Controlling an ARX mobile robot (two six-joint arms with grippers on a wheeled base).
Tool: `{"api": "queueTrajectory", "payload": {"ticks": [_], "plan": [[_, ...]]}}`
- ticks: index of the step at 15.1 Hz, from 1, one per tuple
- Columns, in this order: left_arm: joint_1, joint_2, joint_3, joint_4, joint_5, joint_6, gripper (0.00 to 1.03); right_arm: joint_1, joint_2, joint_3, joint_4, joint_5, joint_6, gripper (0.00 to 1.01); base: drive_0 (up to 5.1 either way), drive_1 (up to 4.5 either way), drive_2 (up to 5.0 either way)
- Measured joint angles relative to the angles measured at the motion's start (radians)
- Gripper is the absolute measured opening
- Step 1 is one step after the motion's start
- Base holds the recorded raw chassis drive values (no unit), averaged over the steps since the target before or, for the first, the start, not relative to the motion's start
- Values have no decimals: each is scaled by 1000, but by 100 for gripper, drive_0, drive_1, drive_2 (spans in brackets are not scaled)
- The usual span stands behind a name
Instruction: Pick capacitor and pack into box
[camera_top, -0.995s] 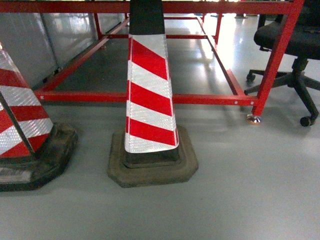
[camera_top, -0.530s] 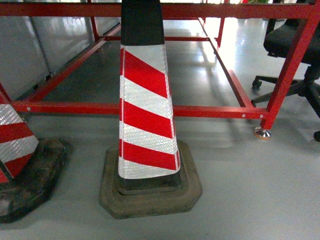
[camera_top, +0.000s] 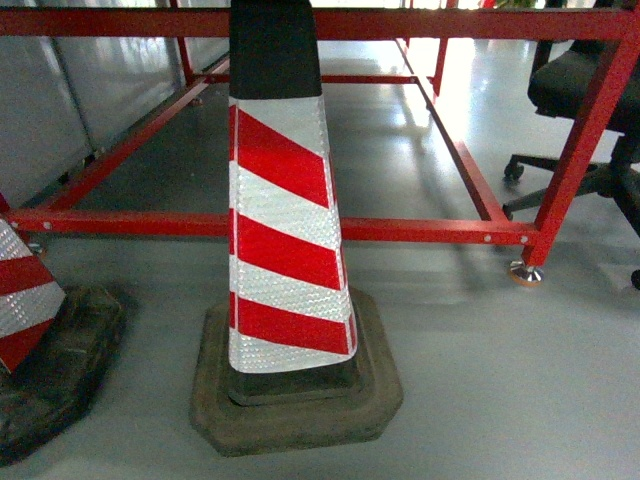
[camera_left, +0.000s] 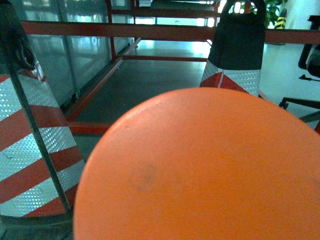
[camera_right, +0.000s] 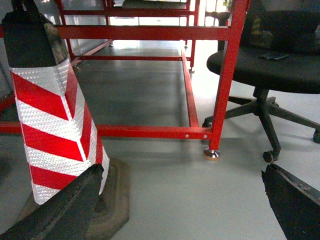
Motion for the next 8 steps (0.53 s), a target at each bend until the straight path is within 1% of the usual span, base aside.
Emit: {"api": "queueTrajectory", "payload": {"ticks": [8], "plan": [[0, 0, 0, 2, -2, 8, 44, 0, 0, 0, 0, 0, 0, 98, 0, 0, 0]]}}
